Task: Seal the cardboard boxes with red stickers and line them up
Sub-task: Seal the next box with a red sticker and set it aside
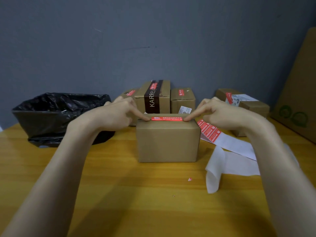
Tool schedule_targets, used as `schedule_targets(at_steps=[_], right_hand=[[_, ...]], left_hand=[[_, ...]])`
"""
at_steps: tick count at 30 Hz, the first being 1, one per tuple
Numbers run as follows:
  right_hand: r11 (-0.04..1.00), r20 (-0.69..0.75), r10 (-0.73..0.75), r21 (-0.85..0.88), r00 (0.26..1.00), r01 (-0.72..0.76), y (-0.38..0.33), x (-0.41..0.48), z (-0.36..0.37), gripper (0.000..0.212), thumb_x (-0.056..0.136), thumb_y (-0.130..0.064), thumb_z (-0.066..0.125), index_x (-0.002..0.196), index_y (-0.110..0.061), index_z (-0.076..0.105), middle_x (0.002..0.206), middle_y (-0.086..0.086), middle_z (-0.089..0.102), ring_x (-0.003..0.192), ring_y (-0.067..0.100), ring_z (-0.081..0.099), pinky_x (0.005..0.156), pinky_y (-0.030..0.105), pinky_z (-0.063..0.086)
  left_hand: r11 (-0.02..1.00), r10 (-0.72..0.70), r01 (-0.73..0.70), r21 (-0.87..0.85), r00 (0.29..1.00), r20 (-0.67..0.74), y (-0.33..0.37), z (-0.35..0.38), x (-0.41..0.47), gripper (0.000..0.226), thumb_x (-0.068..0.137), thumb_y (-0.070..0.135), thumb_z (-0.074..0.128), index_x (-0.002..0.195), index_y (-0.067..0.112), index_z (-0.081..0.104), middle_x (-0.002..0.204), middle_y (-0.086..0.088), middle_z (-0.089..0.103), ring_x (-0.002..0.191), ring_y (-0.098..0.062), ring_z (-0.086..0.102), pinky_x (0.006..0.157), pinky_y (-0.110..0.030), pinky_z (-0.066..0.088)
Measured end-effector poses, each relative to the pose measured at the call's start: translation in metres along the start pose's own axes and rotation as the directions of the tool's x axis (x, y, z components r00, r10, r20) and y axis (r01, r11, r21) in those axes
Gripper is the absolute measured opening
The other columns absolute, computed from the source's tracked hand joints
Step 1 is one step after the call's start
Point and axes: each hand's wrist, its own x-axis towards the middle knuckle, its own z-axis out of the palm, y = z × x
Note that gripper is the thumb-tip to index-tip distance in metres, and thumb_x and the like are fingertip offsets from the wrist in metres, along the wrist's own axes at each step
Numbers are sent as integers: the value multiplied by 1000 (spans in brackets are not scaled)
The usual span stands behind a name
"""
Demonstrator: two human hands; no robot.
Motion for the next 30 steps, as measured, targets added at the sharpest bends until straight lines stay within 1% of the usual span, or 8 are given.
schedule_targets(at_steps=[4,9,13,17,19,22,24,30], right_hand=[[1000,-24,-11,18,1000,11,1,-1,-1,56,89,3,39,108,-43,65,103,-7,48,109,17,39,86,30,39],[998,70,-57,-17,996,59,-6,4,8,61,88,3,39,118,-48,54,113,0,46,115,16,32,97,28,27],[998,32,-11,-58,999,13,-3,0,1,51,91,2,39,118,-35,62,94,-16,45,114,17,31,90,19,19],[999,-50,51,13,997,-50,2,-6,-8,47,93,-1,42,97,-42,65,108,-2,49,110,27,46,87,38,49],[997,-91,69,30,993,-66,3,-6,-9,42,95,-6,46,94,-45,61,112,-3,46,99,29,56,79,48,54],[999,-123,41,25,992,-38,5,-5,-8,39,95,-8,45,104,-43,60,113,-2,44,96,16,53,74,33,55],[999,-132,24,29,991,-20,7,-6,-10,39,95,-6,44,110,-37,62,107,-5,45,95,11,49,73,24,50],[996,-278,33,85,960,-10,20,-6,-18,31,96,-10,44,97,-35,62,94,0,60,95,22,57,85,33,48]], left_hand=[[1000,18,-19,-23,998,-57,-3,-4,-3,64,90,-3,38,102,58,51,96,21,36,100,-7,27,101,-38,24],[996,82,-84,40,995,62,9,5,2,64,93,2,37,127,55,40,116,9,34,109,-8,24,97,-31,15],[993,26,-39,115,993,113,5,2,1,58,95,6,35,129,52,42,119,10,34,112,-9,24,100,-34,16],[999,-9,15,46,991,-130,-2,0,1,39,95,23,47,132,36,49,130,4,40,124,-16,30,109,-40,25],[999,5,-11,-38,988,-156,8,11,6,69,84,46,60,144,28,32,149,0,29,139,-17,21,113,-35,21],[998,24,-25,-60,1000,-12,25,35,16,109,67,55,73,150,22,11,156,3,16,143,-15,14,115,-35,19],[998,17,-16,-55,1000,7,22,45,23,111,66,51,77,150,21,10,153,1,22,140,-16,21,114,-36,26],[929,56,-84,-361,995,-87,9,30,15,107,61,37,84,146,31,18,136,6,36,115,-7,41,92,-19,40]])
